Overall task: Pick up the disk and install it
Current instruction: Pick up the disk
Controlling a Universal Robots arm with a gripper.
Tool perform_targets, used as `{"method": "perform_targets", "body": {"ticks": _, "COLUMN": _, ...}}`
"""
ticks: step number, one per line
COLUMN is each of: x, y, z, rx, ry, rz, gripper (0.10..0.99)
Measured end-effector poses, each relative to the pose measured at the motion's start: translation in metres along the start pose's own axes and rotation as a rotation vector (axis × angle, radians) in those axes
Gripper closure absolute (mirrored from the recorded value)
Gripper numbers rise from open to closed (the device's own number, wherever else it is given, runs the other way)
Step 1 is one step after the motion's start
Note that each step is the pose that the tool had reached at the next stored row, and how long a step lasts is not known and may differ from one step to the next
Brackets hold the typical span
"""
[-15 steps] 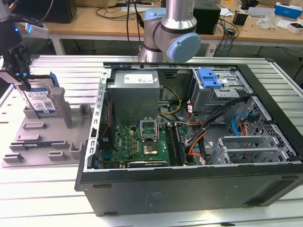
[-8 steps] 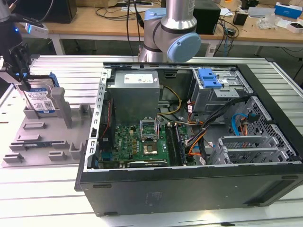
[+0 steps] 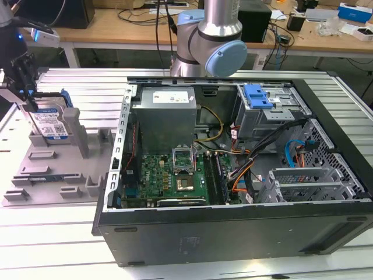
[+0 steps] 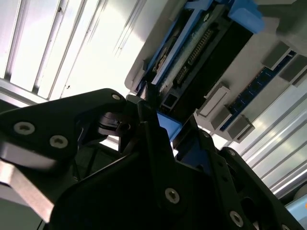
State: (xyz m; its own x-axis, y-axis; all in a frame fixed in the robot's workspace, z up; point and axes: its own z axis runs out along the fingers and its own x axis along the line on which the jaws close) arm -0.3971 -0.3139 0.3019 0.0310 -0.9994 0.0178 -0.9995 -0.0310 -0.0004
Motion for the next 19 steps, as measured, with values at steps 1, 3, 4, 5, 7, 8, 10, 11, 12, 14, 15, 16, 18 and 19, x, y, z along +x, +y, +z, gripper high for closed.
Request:
{"method": "perform_targets", "body": {"ticks": 1, "x": 0.0001, "y": 0.0, "z": -0.0037, "rx": 0.001, "ry": 0.0, "rz": 0.0, "gripper": 0.718}}
{"method": "perform_targets", "body": {"ticks": 3, "x": 0.0004, "y": 0.0, "z": -0.0111, "rx": 0.001, "ry": 0.0, "rz": 0.0, "gripper": 0.718}}
{"method": "perform_targets", "body": {"ticks": 4, "x": 0.0007, "y": 0.0, "z": -0.0173, "rx": 0.001, "ry": 0.0, "rz": 0.0, "gripper": 0.718}}
{"method": "perform_targets", "body": {"ticks": 5, "x": 0.0008, "y": 0.0, "z": -0.0235, "rx": 0.001, "ry": 0.0, "rz": 0.0, "gripper": 0.718}}
{"method": "perform_targets", "body": {"ticks": 7, "x": 0.0011, "y": 0.0, "z": -0.0328, "rx": 0.002, "ry": -0.0002, "rz": 0.0, "gripper": 0.718}}
{"method": "perform_targets", "body": {"ticks": 8, "x": 0.0012, "y": 0.0, "z": -0.0355, "rx": 0.003, "ry": -0.0002, "rz": -0.001, "gripper": 0.718}}
{"method": "perform_targets", "body": {"ticks": 10, "x": 0.0014, "y": 0.0, "z": -0.047, "rx": 0.006, "ry": -0.0005, "rz": -0.001, "gripper": 0.718}}
{"method": "perform_targets", "body": {"ticks": 11, "x": 0.0015, "y": 0.0, "z": -0.0501, "rx": 0.007, "ry": -0.0007, "rz": -0.001, "gripper": 0.718}}
{"method": "perform_targets", "body": {"ticks": 12, "x": 0.0016, "y": 0.0, "z": -0.053, "rx": 0.007, "ry": -0.0009, "rz": -0.001, "gripper": 0.718}}
{"method": "perform_targets", "body": {"ticks": 14, "x": 0.0018, "y": 0.0, "z": -0.06, "rx": 0.009, "ry": -0.0012, "rz": -0.002, "gripper": 0.718}}
{"method": "perform_targets", "body": {"ticks": 15, "x": 0.0019, "y": 0.0, "z": -0.064, "rx": 0.01, "ry": -0.0015, "rz": -0.003, "gripper": 0.718}}
{"method": "perform_targets", "body": {"ticks": 16, "x": 0.002, "y": 0.0, "z": -0.0679, "rx": 0.011, "ry": -0.0017, "rz": -0.003, "gripper": 0.718}}
{"method": "perform_targets", "body": {"ticks": 18, "x": 0.0022, "y": 0.0, "z": -0.0791, "rx": 0.013, "ry": -0.0019, "rz": -0.005, "gripper": 0.718}}
{"method": "perform_targets", "body": {"ticks": 19, "x": 0.0023, "y": 0.0, "z": -0.0841, "rx": 0.013, "ry": -0.0022, "rz": -0.006, "gripper": 0.718}}
